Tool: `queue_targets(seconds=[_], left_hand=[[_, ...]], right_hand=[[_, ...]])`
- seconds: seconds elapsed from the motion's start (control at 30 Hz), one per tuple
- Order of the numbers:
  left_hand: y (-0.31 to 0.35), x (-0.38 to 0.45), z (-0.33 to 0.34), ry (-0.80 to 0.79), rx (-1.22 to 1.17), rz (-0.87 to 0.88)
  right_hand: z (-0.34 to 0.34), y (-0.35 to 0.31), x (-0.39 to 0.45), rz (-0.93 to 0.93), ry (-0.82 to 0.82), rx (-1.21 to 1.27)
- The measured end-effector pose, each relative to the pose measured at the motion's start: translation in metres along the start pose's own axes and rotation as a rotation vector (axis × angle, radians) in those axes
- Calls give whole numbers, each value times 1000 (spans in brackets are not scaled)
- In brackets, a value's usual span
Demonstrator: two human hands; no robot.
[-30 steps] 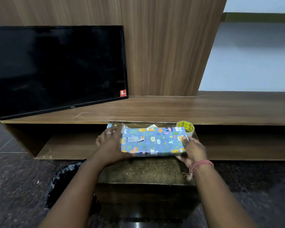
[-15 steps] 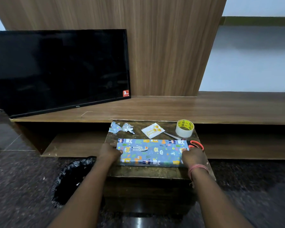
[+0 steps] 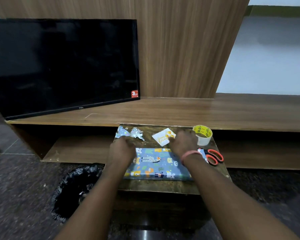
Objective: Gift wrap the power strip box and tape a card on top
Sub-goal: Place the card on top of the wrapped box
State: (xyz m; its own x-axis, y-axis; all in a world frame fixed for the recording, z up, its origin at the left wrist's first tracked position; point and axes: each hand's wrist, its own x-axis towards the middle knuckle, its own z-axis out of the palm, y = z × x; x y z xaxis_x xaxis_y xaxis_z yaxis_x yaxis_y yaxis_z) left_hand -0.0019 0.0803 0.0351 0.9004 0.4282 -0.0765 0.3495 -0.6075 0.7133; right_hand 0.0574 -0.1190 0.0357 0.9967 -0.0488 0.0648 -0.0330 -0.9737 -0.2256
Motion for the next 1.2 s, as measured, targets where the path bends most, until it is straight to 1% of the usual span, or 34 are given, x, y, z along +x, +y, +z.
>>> queue_targets(seconds=[0.07, 0.13, 0.2, 0.3, 0.43, 0.5, 0.57, 0.63, 0.7, 0.77, 0.83, 0.87, 1.0, 1.03, 1.07, 1.13, 1.17, 1.2], left_hand=[[7, 3, 9, 30, -9, 128], [11, 6, 15, 27, -40, 188], [14, 6, 18, 11, -59, 206], [15, 9, 25, 1, -88, 209], [11, 19, 35, -16, -127, 200], [12, 20, 37, -37, -113, 197], [11, 20, 38, -60, -72, 209], [4, 23, 45, -90, 116, 217], [-5, 26, 53, -174, 354, 195], [-6, 22, 53, -284, 411, 169], [-4, 15, 48, -307, 393, 203], [-2, 10, 44, -300, 381, 229], [-4, 3, 41, -280, 408, 242], [-3, 0, 42, -236, 405, 251], [-2, -1, 42, -147, 361, 277], [4, -11, 42, 45, 167, 331], [7, -17, 41, 77, 32, 299], [10, -23, 42, 37, -94, 219]], right_hand=[[2, -17, 24, -60, -113, 52], [5, -26, 46, -39, -211, 58], [9, -28, 63, 4, -279, 15], [19, -31, 79, 77, -387, 18], [29, -32, 89, 137, -420, 2], [31, -27, 88, 167, -360, 15], [36, -21, 88, 135, -237, 119], [38, -16, 84, 86, -145, 372], [29, -13, 75, 84, -41, 663], [12, -9, 58, 130, 58, 894], [0, 2, 39, 182, 106, 1081], [-3, 10, 27, 210, 109, 1123], [5, 32, -16, 412, 15, 1176], [6, 34, -26, 440, -9, 1197], [6, 35, -35, 456, -25, 1213], [5, 33, -47, 477, -23, 1234], [5, 33, -50, 486, -19, 1240], [4, 33, -53, 492, -27, 1250]])
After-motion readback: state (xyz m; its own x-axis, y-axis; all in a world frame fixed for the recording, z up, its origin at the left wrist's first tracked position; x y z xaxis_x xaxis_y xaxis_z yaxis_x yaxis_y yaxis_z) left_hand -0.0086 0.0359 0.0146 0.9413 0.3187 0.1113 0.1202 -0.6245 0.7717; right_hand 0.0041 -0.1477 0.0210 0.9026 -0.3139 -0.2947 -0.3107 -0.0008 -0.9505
